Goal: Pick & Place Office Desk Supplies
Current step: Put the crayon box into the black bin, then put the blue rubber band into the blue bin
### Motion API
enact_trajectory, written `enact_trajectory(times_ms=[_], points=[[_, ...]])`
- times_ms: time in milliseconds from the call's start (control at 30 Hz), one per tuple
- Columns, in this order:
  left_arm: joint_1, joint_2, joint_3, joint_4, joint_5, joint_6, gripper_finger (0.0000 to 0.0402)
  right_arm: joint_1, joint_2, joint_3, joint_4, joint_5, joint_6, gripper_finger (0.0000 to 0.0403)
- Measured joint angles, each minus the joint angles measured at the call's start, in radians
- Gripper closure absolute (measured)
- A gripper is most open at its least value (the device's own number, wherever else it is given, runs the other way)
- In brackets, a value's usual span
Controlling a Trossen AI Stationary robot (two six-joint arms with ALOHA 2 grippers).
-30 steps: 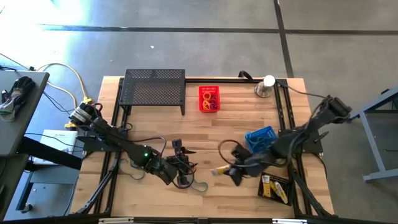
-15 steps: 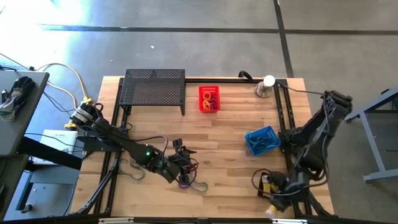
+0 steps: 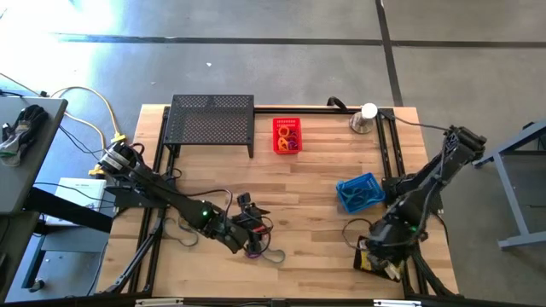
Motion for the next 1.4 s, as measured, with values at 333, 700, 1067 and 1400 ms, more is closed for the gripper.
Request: enact_trajectory(times_ms=[333, 700, 1067, 1400], points=[[-0.061, -0.001, 0.0, -0.084, -0.036, -0.043, 0.0185, -0.16, 0.2, 0.0, -0.022, -0.184, -0.357, 0.0343], [-0.102, -0.012, 0.0, -0.23, -0.057, -0.201, 0.0185, -0.175, 0.455, 0.0, -0.036, -0.287, -0.662, 0.0343], [-0.135, -0.046, 0.0, -0.336, -0.128, -0.242, 0.0185, -0.176, 0.5, 0.0, 0.017, -0.291, -0.64, 0.0279], [-0.128, -0.06, 0.0, -0.395, -0.119, -0.263, 0.0185, -0.214, 0.463, 0.0, 0.011, -0.32, -0.568, 0.016]])
